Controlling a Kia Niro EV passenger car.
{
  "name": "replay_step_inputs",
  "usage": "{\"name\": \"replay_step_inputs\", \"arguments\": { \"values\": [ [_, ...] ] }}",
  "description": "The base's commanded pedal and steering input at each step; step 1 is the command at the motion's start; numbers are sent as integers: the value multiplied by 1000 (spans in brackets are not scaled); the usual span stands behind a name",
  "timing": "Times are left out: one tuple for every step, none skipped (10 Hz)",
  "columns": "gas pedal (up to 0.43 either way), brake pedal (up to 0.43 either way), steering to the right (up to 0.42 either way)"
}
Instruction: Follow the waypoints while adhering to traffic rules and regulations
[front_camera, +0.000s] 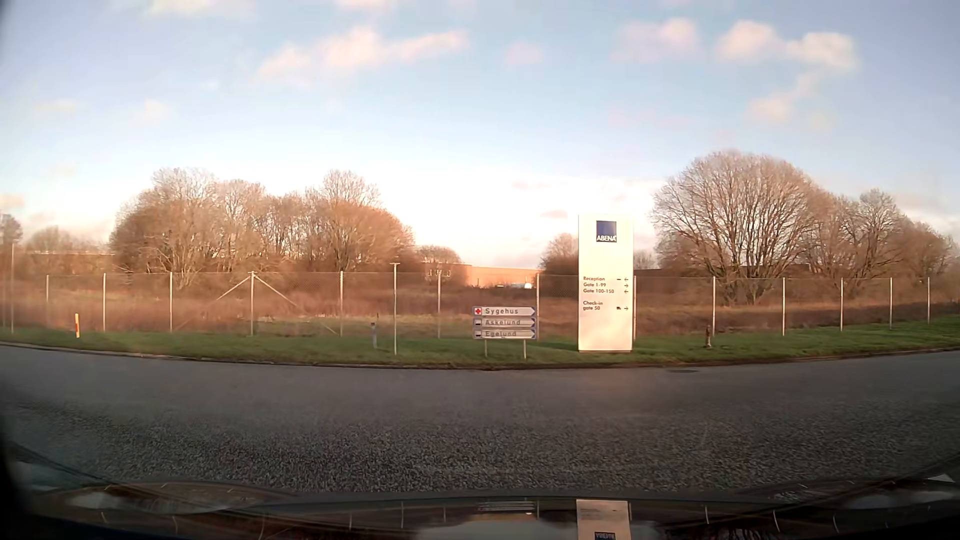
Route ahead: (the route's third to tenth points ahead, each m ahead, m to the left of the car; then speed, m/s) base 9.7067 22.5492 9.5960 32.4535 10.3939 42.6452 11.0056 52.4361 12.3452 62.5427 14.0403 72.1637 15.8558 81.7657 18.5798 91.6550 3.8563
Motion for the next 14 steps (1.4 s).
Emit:
{"name": "replay_step_inputs", "arguments": {
  "values": [
    [209, 0, -268],
    [220, 0, -302],
    [220, 0, -327],
    [220, 0, -352],
    [220, 0, -382],
    [220, 0, -403],
    [220, 0, -424],
    [220, 0, -432],
    [209, 0, -440],
    [209, 0, -456],
    [209, 0, -467],
    [209, 0, -469],
    [209, 0, -469],
    [209, 0, -470]
  ]
}}
